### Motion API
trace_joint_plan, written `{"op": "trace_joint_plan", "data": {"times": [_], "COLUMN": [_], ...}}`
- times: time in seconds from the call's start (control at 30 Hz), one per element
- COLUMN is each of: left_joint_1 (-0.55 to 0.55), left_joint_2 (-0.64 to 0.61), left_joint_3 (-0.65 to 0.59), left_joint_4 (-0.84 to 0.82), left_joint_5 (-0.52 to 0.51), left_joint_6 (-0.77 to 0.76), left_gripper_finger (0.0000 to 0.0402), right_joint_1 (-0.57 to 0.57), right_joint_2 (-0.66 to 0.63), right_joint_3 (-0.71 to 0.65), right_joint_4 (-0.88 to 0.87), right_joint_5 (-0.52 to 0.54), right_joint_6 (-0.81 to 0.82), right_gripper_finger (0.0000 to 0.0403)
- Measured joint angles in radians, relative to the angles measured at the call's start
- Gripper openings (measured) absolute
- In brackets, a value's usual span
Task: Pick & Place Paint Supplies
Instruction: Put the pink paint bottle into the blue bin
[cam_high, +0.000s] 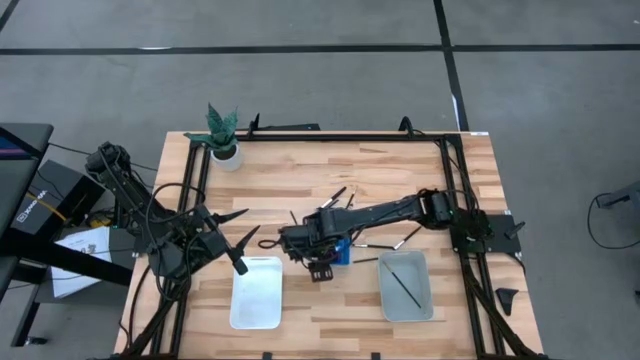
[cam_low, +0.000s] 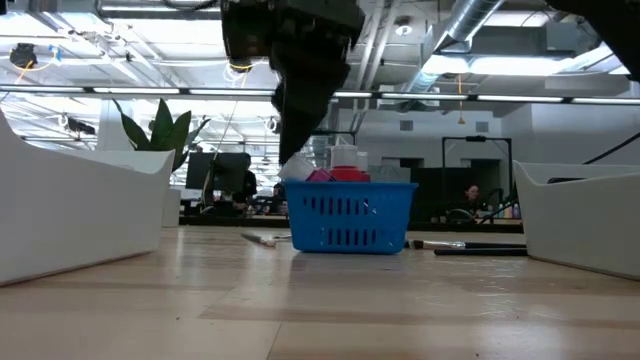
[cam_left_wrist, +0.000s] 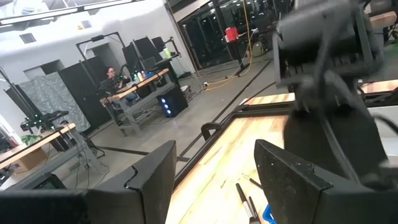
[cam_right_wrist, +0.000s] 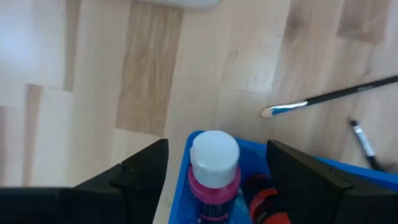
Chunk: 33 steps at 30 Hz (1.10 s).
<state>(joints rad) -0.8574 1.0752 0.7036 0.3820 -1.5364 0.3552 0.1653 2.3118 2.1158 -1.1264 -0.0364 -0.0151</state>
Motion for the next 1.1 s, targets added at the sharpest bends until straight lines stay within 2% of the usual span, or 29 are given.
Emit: {"op": "trace_joint_plan", "data": {"times": [1.1], "left_joint_1": [0.000], "left_joint_2": [0.000], "left_joint_3": [0.000], "left_joint_4": [0.000], "left_joint_5": [0.000], "left_joint_6": [-0.001], "left_gripper_finger": [0.0209], "right_joint_1": [-0.009], "right_joint_2": [-0.001], "right_joint_3": [-0.008], "right_joint_4": [-0.043], "right_joint_5": [0.006], "right_joint_6": [0.023], "right_gripper_finger": [0.0265]}}
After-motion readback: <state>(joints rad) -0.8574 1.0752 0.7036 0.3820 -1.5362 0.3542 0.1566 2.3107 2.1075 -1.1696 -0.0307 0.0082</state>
